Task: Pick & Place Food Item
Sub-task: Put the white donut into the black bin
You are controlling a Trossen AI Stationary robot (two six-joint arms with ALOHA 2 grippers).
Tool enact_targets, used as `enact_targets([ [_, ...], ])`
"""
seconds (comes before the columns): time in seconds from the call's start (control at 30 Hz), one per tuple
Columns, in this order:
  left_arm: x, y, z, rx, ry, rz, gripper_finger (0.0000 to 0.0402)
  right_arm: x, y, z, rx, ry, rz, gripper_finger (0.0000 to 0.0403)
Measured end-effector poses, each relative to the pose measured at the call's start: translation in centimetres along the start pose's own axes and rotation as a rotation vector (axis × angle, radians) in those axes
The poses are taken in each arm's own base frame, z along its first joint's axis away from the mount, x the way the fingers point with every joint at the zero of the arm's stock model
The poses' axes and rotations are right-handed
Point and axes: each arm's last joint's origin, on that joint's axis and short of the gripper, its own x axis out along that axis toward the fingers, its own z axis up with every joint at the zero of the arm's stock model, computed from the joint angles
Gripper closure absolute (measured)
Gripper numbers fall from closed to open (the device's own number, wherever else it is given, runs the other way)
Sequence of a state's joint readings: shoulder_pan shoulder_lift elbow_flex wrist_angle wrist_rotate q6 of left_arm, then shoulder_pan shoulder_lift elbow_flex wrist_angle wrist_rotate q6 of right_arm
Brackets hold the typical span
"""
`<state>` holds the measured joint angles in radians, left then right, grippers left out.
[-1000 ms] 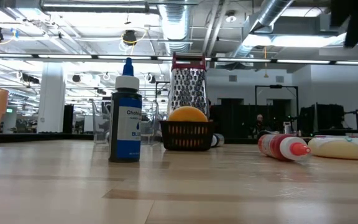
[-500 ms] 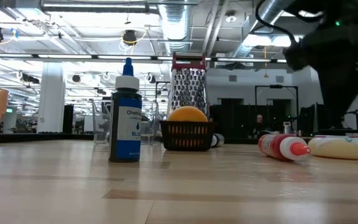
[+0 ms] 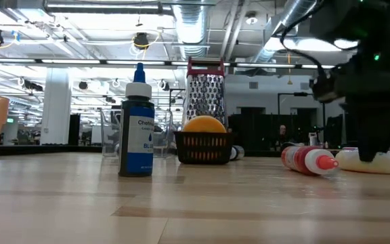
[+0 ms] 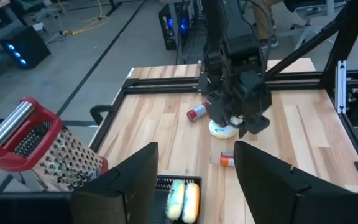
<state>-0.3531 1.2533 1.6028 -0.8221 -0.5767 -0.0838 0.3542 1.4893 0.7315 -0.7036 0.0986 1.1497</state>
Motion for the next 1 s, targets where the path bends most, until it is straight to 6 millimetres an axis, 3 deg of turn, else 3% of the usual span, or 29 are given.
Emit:
enact_targets([
  [0.2, 0.00, 0.01, 0.00, -0.023, 0.000, 0.000, 0.0198, 1.08, 0.38, 0.13, -0.007, -0.007, -0.027, 0.0127],
  [0.53, 0.00, 0.01, 0.00, -0.034, 0.000, 0.000, 0.0198, 0.32, -0.41, 0.57, 0.000, -0.065, -0.066, 0.0142],
  [1.0, 0.00, 0.01, 0.00, -0.056, 0.001, 0.000, 0.0198, 0.49, -0.28, 0.77, -0.025, -0.060, -0.051, 0.0238],
])
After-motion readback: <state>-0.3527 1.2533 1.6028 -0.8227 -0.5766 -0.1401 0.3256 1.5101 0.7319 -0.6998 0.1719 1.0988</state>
